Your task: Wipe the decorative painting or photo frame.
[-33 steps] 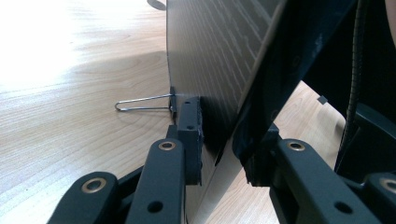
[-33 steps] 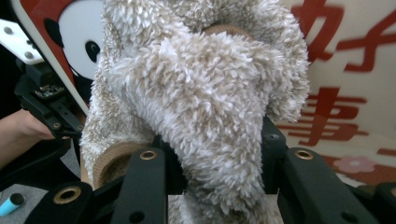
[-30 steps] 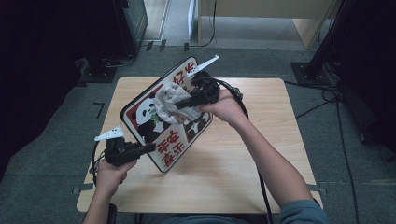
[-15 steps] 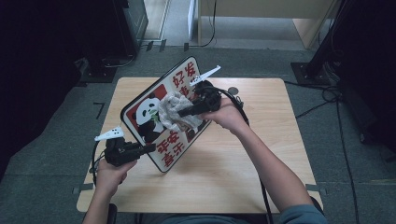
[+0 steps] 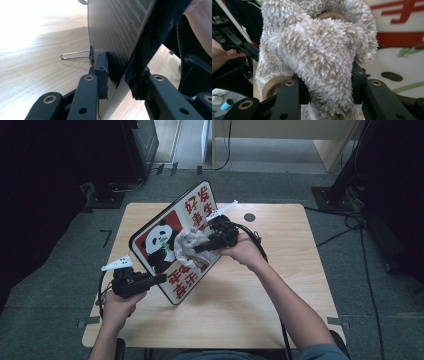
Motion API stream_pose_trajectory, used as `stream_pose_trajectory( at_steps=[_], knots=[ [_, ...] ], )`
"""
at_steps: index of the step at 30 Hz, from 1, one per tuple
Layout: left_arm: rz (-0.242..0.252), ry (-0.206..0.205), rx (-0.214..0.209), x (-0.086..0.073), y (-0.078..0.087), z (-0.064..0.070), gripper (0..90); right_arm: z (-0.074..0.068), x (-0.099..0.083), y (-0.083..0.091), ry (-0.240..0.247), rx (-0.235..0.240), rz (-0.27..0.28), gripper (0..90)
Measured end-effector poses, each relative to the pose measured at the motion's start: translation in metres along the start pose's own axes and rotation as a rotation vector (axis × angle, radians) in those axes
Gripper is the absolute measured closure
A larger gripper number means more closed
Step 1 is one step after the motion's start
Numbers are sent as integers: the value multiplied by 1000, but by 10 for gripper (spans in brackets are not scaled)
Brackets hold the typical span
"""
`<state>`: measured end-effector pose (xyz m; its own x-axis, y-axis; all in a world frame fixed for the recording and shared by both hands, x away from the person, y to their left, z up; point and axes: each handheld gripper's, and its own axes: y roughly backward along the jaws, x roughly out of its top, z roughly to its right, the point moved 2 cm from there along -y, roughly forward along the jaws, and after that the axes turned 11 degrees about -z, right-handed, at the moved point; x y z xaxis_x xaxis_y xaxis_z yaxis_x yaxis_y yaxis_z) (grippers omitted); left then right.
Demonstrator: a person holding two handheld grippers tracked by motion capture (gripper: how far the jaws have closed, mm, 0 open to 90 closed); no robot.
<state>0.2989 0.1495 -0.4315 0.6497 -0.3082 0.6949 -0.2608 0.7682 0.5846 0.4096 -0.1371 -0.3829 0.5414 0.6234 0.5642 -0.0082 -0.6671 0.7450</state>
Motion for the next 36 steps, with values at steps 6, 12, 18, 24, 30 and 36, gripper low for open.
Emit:
stream_pose_trajectory(
  at_steps=[6, 12, 18, 24, 30, 36],
  knots=[
    [3, 1, -3, 0, 0, 0, 718, 3, -8, -6, -8, 5, -9, 628],
    [2, -1, -1, 0, 0, 0, 719, 3, -16, -12, -14, 1, -18, 628],
    [2, -1, -2, 0, 0, 0, 718, 5, -24, -20, -19, 6, -29, 629],
    [1, -1, -6, 0, 0, 0, 715, 8, -32, -26, -28, 17, -35, 629],
    [1, 1, -11, 0, 0, 0, 712, 14, -45, -37, -39, 24, -38, 629],
    [0, -1, -12, 0, 0, 0, 711, 17, -56, -45, -56, 35, -40, 629]
  ],
)
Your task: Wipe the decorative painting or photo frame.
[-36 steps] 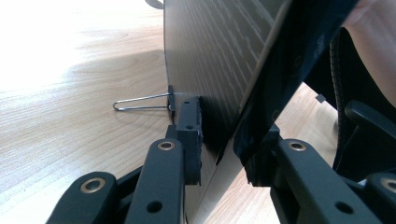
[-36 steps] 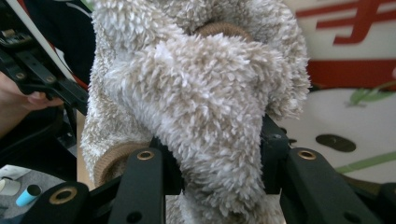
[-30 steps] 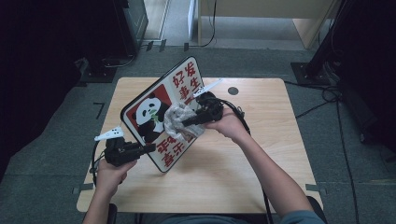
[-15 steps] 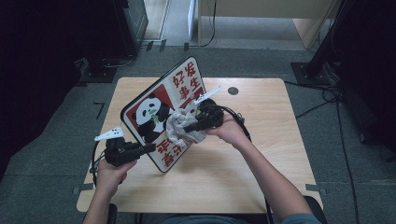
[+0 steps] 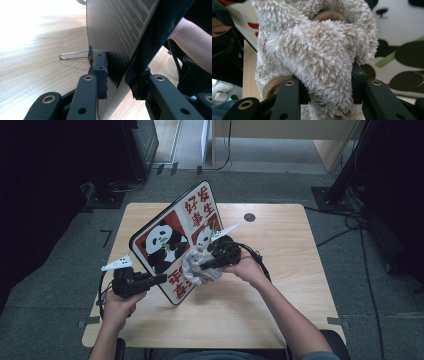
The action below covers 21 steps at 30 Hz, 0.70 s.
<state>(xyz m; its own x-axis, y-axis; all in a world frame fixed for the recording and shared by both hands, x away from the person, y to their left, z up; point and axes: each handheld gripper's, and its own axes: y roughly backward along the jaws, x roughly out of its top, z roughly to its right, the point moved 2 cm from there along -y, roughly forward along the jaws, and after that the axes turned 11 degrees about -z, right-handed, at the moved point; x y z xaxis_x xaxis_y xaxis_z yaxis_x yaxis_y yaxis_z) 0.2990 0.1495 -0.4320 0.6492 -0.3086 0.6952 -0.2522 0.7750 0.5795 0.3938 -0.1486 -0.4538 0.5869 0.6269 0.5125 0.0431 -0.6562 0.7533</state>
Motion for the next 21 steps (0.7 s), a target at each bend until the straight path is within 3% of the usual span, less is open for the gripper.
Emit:
stream_pose_trajectory(
  at_steps=[21],
  knots=[
    [3, 5, 2, 0, 0, 0, 712, 13, -32, -30, -62, 21, -50, 634]
  ],
)
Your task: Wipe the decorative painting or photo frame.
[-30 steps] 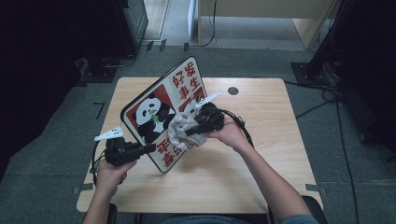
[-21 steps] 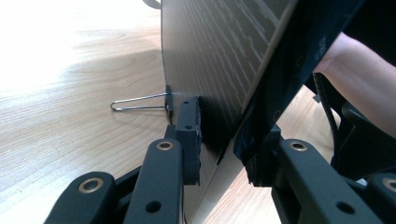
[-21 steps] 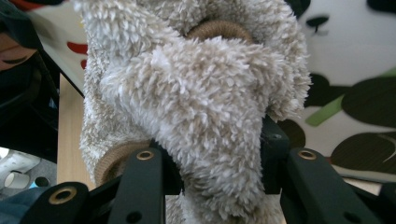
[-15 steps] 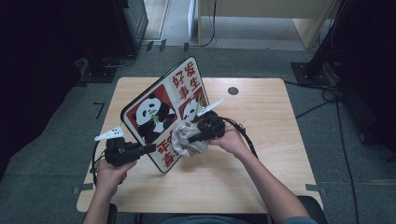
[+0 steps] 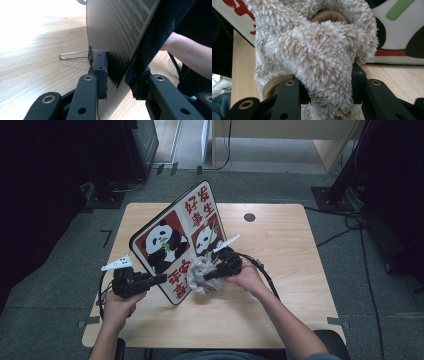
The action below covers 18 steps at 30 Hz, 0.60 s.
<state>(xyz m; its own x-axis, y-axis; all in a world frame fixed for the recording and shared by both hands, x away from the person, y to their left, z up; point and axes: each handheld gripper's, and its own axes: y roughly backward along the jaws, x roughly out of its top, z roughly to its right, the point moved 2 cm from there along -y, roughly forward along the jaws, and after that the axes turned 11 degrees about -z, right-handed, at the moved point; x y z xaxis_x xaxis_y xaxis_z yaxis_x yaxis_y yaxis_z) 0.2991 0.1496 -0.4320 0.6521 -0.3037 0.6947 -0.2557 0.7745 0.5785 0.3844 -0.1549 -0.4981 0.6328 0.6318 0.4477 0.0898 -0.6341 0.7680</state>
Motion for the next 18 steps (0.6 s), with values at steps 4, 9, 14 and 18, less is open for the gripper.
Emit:
stream_pose_trajectory(
  at_steps=[4, 9, 14, 18],
  knots=[
    [-1, -1, 3, 0, 0, 0, 713, -1, 1, 1, 4, -8, -7, 639],
    [1, 0, 7, 0, 0, 1, 711, -5, 5, 13, 10, -4, -9, 655],
    [-1, -1, 9, 0, 0, 1, 711, -17, 17, 38, 38, -18, 32, 657],
    [1, 1, 8, 0, 0, 1, 711, -29, 33, 60, 52, -20, 64, 657]
  ],
)
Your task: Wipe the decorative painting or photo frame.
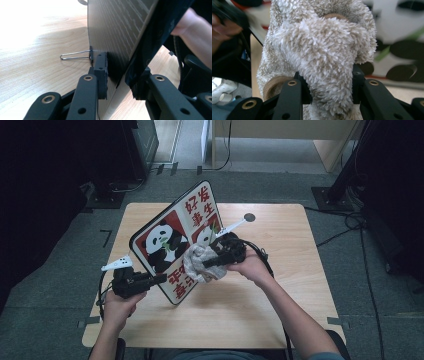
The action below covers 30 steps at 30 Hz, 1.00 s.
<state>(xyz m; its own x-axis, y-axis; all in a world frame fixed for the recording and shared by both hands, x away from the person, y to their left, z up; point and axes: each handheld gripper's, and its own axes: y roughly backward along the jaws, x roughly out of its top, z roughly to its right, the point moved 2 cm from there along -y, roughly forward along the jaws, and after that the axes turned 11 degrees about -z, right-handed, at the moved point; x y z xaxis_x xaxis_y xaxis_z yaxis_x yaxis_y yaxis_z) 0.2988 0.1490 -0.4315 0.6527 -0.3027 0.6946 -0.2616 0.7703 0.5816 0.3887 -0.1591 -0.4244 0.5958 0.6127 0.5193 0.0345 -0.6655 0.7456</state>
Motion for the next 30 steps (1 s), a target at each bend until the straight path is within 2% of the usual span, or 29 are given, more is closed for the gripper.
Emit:
stream_pose_trajectory(
  at_steps=[5, 6, 10, 12, 13, 14, 15, 21, 24, 30],
  knots=[
    [1, 1, -3, 0, 0, 0, 710, -19, 28, 24, 34, -18, 30, 656],
    [1, 1, -3, 0, 0, 0, 710, -19, 28, 24, 34, -18, 30, 656],
    [3, 1, -2, 0, 0, 0, 711, -39, 57, 42, 81, -30, 51, 655],
    [3, 1, -2, 0, 0, 0, 711, -43, 61, 45, 90, -29, 54, 655],
    [3, 1, -1, 0, 0, 0, 712, -52, 74, 51, 112, -35, 60, 655],
    [3, 1, -1, 0, 0, 0, 713, -52, 74, 51, 112, -35, 60, 655],
    [1, -2, 1, 0, 0, 0, 713, -61, 85, 56, 132, -33, 70, 654],
    [7, 3, 3, 0, 0, 0, 716, -84, 111, 64, 184, -43, 84, 653],
    [6, -2, 7, 0, 0, 0, 719, -89, 117, 61, 186, -49, 85, 652],
    [3, -9, 13, 0, 1, 0, 727, -83, 116, 50, 175, -47, 73, 652]
  ],
)
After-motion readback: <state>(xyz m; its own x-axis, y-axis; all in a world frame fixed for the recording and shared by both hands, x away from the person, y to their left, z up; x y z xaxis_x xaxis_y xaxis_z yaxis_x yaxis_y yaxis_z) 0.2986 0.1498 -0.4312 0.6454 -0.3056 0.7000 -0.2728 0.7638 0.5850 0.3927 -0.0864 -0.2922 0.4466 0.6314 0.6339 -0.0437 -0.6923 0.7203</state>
